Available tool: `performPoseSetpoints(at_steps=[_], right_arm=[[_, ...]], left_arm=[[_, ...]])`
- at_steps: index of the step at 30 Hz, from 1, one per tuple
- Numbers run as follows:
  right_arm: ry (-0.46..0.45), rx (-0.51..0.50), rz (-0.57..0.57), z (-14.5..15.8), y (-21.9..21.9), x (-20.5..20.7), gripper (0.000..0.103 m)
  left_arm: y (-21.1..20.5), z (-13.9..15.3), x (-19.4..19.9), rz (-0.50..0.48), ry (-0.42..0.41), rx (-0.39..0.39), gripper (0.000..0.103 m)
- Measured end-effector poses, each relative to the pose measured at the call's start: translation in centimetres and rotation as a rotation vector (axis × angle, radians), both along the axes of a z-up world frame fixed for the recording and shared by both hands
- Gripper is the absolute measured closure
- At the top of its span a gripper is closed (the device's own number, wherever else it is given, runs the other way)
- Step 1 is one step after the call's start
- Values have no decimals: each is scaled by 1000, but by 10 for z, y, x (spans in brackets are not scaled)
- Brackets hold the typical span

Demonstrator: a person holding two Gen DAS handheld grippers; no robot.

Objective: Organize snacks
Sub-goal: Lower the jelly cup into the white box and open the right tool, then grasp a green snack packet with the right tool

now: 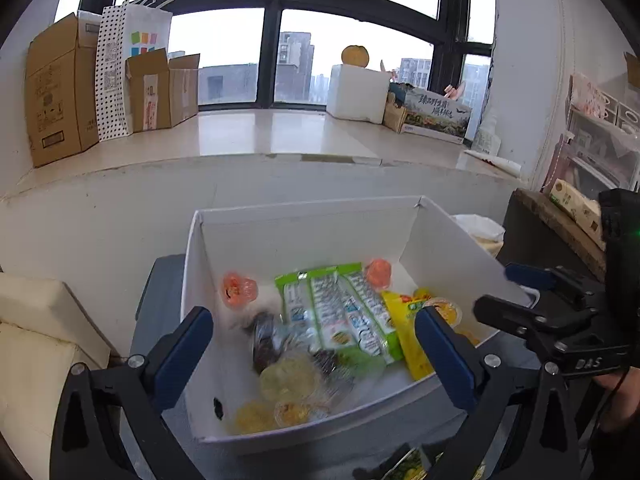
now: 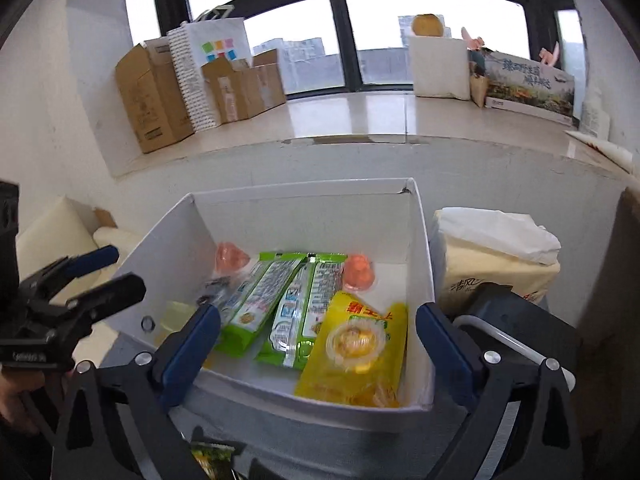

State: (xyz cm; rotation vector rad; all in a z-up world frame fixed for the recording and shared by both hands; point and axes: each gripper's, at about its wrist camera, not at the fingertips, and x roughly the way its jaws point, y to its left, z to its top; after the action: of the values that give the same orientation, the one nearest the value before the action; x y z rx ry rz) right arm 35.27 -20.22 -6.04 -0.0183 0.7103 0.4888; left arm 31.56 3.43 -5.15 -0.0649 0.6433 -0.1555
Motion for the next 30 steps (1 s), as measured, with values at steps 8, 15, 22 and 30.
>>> performPoseSetpoints(at_steps=[8, 15, 22, 30], right_arm=[[-27, 7, 39, 11, -3, -49, 0], [-3, 126, 126, 11, -29, -128, 0], [59, 90, 99, -25, -36, -180, 0], [30, 63, 9, -37, -28, -202, 0]], left_arm=[[10, 7, -31, -7, -5, -21, 0], [13, 7, -135, -60, -14, -48, 0], [13, -32, -212, 13, 30, -91, 0], [5, -25, -252, -21, 0, -124, 0]])
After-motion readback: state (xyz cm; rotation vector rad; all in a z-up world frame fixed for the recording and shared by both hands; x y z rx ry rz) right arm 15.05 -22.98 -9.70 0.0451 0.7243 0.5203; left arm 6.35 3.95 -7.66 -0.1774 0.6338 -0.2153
